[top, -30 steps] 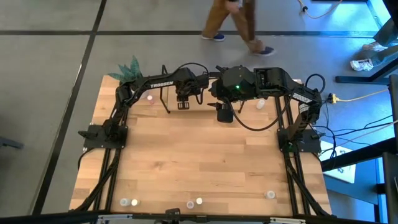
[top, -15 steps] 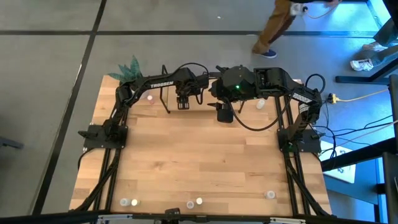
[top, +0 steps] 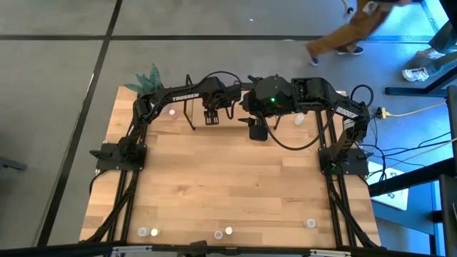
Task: Pick and place medicine bottles onto shelf by color
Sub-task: Put the bottom pink pill bottle on the shelf aligned with the other pink pill bottle
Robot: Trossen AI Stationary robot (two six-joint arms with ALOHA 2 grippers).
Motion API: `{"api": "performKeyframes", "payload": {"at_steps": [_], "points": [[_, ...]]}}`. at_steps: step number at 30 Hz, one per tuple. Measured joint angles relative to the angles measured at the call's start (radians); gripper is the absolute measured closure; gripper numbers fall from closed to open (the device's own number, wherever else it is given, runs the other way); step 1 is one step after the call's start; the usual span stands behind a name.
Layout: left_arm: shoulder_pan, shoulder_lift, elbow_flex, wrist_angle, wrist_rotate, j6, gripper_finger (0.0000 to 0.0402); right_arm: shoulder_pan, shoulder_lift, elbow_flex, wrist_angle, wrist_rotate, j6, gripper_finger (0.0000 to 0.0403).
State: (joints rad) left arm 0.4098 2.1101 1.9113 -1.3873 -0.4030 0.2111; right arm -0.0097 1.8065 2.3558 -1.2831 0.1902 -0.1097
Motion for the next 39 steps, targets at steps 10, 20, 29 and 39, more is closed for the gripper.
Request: {"api": "performKeyframes", "payload": {"at_steps": [10,20,29,39], "points": [[-0.025,0.0,0.094,-0.077,-0.002,-0.077,0.0191,0.0,0.0,0.0,0.0,0.0,0.0,0.0154],[-0.049,-0.082,0.165,-0.184,0.068,-0.213,0.0192,0.0,0.0,0.0,0.0,0.0,0.0,0.0154],[-0.065,-0.21,0.165,-0.184,0.167,-0.299,0.0227,0.0,0.0,0.0,0.0,0.0,0.0,0.0154],[-0.079,-0.342,0.004,-0.176,0.377,-0.284,0.034,0.0,0.0,0.0,0.0,0.0,0.0,0.0154]]}}
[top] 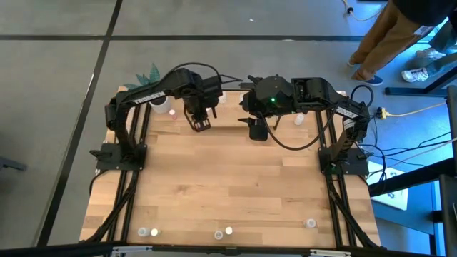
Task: Pick and place medicine bottles onto shelf by color
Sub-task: Put the bottom pink pill bottle on the shelf aligned with the other pink pill bottle
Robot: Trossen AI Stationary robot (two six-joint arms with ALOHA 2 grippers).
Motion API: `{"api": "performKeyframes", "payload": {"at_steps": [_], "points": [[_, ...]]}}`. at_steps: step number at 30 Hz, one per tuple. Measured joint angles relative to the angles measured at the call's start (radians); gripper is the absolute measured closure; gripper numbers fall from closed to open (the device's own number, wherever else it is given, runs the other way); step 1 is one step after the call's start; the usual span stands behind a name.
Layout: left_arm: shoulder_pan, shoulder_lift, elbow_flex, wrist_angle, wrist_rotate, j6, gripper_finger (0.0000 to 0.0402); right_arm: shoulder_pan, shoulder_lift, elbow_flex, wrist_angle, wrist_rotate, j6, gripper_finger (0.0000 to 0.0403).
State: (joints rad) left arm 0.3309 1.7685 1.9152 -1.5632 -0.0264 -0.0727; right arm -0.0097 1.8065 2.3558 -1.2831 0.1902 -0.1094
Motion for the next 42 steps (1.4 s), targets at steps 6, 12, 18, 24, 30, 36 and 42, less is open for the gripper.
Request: {"api": "performKeyframes", "payload": {"at_steps": [6,12,18,24,30,36,42], "points": [[0.0,-0.023,-0.129,0.129,-0.012,-0.029,0.0397,0.0,0.0,0.0,0.0,0.0,0.0,0.0154],[-0.007,-0.023,-0.268,0.269,-0.012,-0.059,0.0395,0.0,0.0,0.0,0.0,0.0,0.0,0.0154],[-0.003,-0.022,-0.372,0.443,-0.077,-0.104,0.0399,0.0,0.0,0.0,0.0,0.0,0.0,0.0154],[0.01,-0.022,-0.42,0.475,-0.219,-0.119,0.0401,0.0,0.0,0.0,0.007,0.0,-0.004,0.0154],[0.039,0.025,-0.431,0.475,-0.234,-0.216,0.0401,0.0,0.0,0.0,0.036,0.0,-0.004,0.0154],[0.034,0.042,-0.431,0.498,-0.245,-0.282,0.0401,0.0,0.0,0.0,0.053,0.0,-0.007,0.0154],[0.049,0.044,-0.431,0.521,-0.247,-0.288,0.0401,0.0,0.0,0.0,0.054,0.0,-0.008,0.0154]]}}
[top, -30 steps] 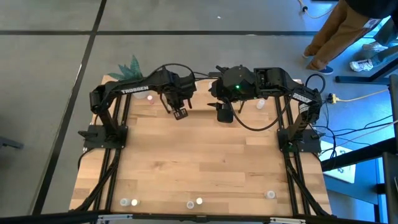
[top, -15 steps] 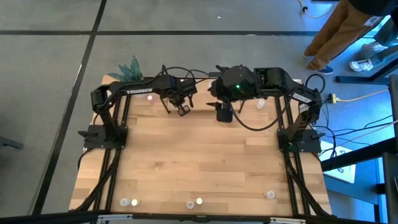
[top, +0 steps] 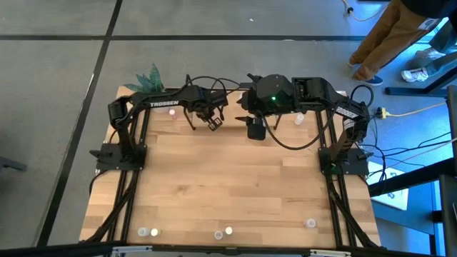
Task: Pick and place medicine bottles onto shelf by color
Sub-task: Put the bottom pink pill bottle on the shelf aligned with the other pink pill bottle
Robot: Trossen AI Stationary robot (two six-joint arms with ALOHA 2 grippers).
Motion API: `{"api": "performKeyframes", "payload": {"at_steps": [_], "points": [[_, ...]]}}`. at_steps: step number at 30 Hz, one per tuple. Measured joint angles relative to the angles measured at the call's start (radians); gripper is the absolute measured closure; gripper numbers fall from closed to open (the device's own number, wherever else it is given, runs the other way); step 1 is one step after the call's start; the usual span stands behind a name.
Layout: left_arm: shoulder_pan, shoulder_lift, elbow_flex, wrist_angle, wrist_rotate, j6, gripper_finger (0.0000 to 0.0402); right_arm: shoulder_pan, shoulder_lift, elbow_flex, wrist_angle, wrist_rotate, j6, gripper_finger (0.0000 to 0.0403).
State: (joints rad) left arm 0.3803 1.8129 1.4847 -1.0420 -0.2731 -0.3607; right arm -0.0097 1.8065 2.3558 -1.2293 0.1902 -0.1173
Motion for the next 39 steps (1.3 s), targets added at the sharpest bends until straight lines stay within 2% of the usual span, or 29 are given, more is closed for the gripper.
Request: {"api": "performKeyframes", "payload": {"at_steps": [24,39], "points": [[0.032,0.062,0.0,0.008,-0.005,0.005,0.0401,0.0,0.0,0.0,0.006,0.0,0.003,0.0154],[0.032,0.062,0.0,0.046,-0.059,0.03,0.0401,0.0,0.0,0.0,0.006,0.0,0.003,0.0154]]}}
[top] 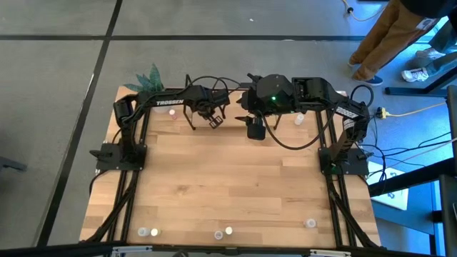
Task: Pick and place medicine bottles onto shelf by color
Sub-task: Put the bottom pink pill bottle on the shelf aligned with the other pink pill bottle
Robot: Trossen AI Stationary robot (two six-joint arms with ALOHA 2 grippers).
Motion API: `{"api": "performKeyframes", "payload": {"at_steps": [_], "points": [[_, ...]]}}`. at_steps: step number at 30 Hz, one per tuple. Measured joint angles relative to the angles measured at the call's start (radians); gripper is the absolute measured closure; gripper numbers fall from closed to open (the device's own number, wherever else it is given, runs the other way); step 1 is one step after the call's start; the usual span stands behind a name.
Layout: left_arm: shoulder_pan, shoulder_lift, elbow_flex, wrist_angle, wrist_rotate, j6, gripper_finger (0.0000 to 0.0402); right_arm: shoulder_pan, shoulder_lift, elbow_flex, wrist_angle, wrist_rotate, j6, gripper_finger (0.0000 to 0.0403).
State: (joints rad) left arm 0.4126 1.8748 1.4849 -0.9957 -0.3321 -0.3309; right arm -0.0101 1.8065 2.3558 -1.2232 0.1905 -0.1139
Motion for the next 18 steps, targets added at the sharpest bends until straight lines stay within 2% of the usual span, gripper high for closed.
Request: {"api": "performKeyframes", "payload": {"at_steps": [11,18], "points": [[0.004,0.0,0.0,0.015,0.004,0.01,0.0401,0.0,0.0,0.0,0.0,0.0,0.0,0.0154],[-0.005,0.0,0.0,-0.015,0.041,0.01,0.0401,0.0,0.0,0.0,0.0,0.0,0.0,0.0154]]}}
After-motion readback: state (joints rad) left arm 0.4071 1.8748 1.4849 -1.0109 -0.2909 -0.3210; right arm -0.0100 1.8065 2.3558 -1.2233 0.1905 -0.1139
